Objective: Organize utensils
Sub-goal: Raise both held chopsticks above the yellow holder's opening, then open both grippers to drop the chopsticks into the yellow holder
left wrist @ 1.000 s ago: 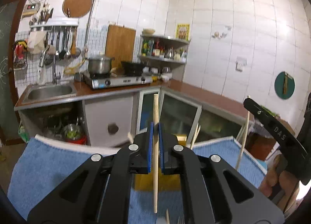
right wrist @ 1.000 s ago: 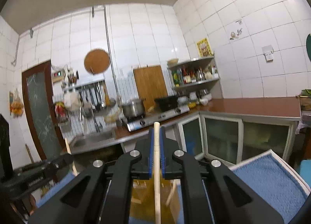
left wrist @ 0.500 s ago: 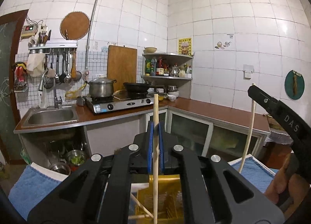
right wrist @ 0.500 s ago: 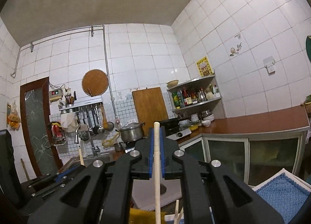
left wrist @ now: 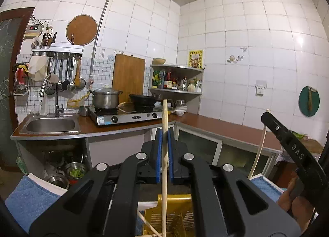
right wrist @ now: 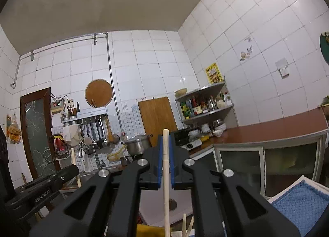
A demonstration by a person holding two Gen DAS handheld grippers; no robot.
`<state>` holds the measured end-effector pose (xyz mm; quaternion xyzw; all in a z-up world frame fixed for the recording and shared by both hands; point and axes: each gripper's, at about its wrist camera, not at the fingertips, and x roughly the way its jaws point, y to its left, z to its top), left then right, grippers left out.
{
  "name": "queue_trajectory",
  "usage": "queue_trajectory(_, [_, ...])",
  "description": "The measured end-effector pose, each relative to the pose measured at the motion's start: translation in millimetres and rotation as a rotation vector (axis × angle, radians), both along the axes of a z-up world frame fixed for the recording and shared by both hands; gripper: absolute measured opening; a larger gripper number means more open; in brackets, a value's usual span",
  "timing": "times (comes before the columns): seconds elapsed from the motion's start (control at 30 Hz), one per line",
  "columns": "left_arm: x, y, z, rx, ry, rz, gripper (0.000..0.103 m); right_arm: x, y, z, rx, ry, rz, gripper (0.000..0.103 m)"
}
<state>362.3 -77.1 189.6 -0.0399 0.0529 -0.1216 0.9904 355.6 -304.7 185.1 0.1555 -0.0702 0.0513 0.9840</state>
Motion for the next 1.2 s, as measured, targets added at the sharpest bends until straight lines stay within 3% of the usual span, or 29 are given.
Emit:
queue_trajectory(0.3, [9.5, -5.7, -0.3, 0.010, -0.023, 0.022, 0.004, 1.5, 7.3, -1.5, -0.045, -0.024, -0.008, 0.006])
queue_trajectory(0.73, [45.2, -11.6, -70.5, 0.074, 0.069, 0.009, 0.004, 34.5, 22.0, -55.4, -0.103, 0.096, 0.016, 0.006])
queue_trajectory(1.2, [54.2, -2.8, -107.4, 0.095, 0.146, 0.017, 0.004, 25.7, 31.1, -105.9, -0.136, 0.211, 0.017, 0.006])
